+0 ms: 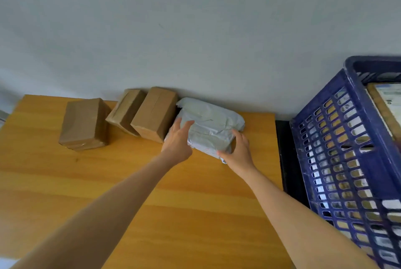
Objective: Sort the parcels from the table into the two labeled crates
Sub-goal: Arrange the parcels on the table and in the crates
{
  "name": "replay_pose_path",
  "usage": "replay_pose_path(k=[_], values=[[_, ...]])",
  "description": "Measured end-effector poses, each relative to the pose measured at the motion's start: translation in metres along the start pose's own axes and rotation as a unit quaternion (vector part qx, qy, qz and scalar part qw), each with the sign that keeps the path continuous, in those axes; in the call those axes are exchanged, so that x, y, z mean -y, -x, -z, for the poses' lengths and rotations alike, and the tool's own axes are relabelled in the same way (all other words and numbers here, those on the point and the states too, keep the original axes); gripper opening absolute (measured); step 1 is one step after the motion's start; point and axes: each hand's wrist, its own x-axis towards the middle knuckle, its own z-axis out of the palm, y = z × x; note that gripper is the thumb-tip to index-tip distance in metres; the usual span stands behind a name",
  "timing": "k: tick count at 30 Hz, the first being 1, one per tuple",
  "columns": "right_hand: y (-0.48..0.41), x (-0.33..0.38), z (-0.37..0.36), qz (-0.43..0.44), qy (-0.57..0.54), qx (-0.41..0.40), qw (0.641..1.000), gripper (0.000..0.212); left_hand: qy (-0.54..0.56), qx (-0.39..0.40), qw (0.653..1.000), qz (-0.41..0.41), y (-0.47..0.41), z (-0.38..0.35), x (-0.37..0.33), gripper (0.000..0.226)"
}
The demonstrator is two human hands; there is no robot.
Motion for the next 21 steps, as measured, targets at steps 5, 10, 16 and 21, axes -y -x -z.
replay_pose_path(k=[5,10,16,21], values=[[-0.012,-0.005,-0.014,-0.039,-0.020,0.018,0.999,0.111,-0.017,0.031,0.999,0.001,-0.031,-0.004,0.017,0.084],[-0.017,-0.004,-0.026,-0.044,-0.053,0.001,0.998,0.109,-0.038,0.068,0.997,0.020,-0.043,-0.007,0.024,0.082],[-0.018,-0.003,-0.026,-0.057,-0.081,-0.025,0.995,0.105,-0.055,0.066,0.996,0.010,-0.050,-0.013,0.026,0.082],[-0.012,-0.003,-0.021,-0.055,-0.093,-0.038,0.993,0.098,-0.027,0.051,0.998,0.000,-0.045,-0.015,0.027,0.086]])
